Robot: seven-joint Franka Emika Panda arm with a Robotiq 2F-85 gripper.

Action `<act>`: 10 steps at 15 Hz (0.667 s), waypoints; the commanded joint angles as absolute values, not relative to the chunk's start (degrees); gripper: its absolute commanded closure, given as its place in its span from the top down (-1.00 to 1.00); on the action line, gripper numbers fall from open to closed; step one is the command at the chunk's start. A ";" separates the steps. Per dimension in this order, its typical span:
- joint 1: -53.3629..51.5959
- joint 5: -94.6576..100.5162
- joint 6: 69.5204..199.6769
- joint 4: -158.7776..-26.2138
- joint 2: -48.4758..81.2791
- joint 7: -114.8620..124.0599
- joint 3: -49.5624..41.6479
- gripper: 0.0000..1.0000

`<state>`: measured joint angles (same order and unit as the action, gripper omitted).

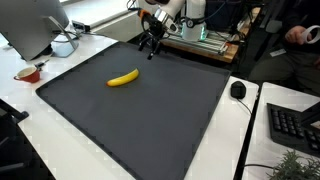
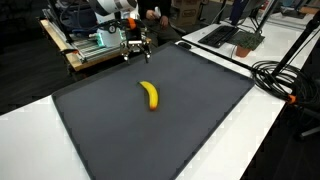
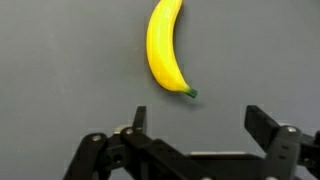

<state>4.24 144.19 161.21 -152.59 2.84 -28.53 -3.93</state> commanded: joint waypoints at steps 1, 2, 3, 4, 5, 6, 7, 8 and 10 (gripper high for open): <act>2.37 144.09 157.43 -151.97 3.88 -28.21 -2.42 1.00; 1.90 144.01 157.11 -151.62 4.40 -27.98 -1.93 1.00; 1.62 143.98 156.43 -151.41 5.21 -28.19 -1.71 1.00; 1.25 143.93 156.46 -151.04 5.87 -28.14 -1.43 1.00; 0.90 143.95 156.79 -150.63 6.56 -27.86 -1.18 1.00; 0.98 143.86 155.47 -150.44 7.63 -27.09 -1.34 1.00; 1.09 143.79 154.52 -150.15 8.54 -25.83 -1.45 1.00; 1.26 143.77 153.00 -149.88 9.72 -24.30 -1.58 1.00; 1.36 143.75 151.36 -148.96 11.94 -21.79 -1.39 1.00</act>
<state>1.14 143.99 153.77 -150.86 8.17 -25.30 -1.52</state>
